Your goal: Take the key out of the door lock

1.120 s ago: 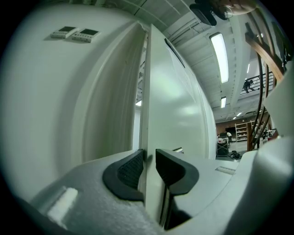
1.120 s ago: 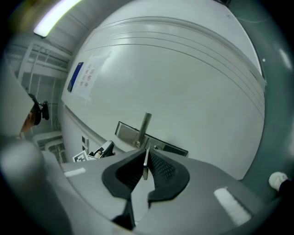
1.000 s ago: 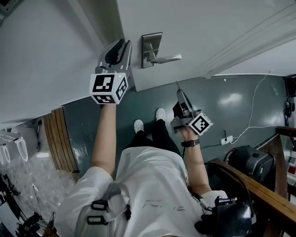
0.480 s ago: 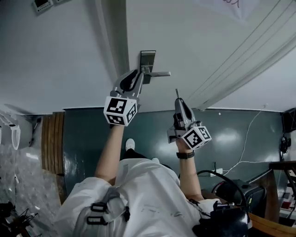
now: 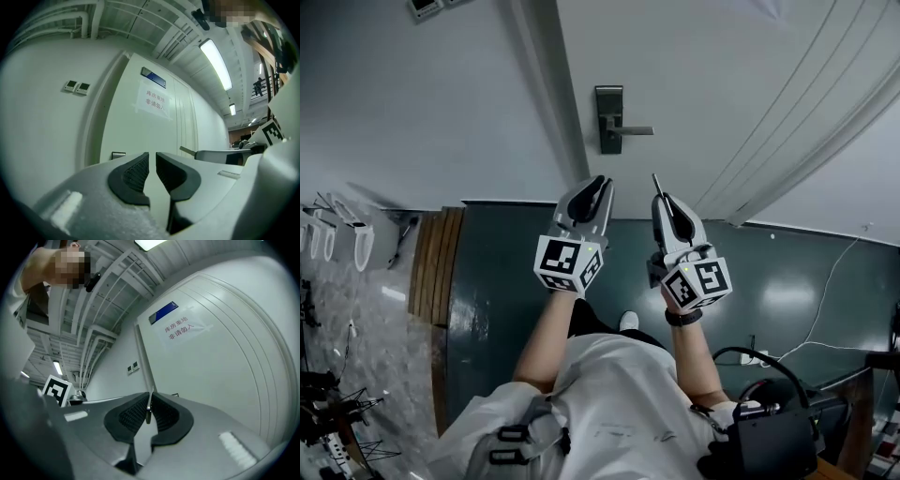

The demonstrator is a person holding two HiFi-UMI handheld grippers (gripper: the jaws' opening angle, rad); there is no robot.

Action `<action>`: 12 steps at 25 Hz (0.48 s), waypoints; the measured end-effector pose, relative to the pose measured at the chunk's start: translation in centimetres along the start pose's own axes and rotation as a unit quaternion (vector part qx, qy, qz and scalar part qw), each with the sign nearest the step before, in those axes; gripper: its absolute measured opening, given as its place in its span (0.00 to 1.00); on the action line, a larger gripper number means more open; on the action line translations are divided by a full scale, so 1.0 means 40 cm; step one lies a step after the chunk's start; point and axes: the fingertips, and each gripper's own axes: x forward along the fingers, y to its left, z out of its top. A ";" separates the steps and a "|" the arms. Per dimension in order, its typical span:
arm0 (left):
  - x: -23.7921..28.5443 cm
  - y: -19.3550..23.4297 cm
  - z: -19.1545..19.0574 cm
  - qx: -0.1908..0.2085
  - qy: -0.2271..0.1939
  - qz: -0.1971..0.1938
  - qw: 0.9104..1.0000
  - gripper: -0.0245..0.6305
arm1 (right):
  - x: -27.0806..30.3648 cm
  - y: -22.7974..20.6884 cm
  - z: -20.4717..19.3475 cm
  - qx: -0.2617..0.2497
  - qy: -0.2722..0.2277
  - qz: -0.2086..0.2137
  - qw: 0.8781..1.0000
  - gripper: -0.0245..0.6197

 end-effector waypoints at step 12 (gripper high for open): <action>-0.092 0.023 -0.003 0.014 0.013 0.027 0.999 0.04 | 0.045 0.064 -0.005 -0.093 0.027 -0.030 0.995 0.08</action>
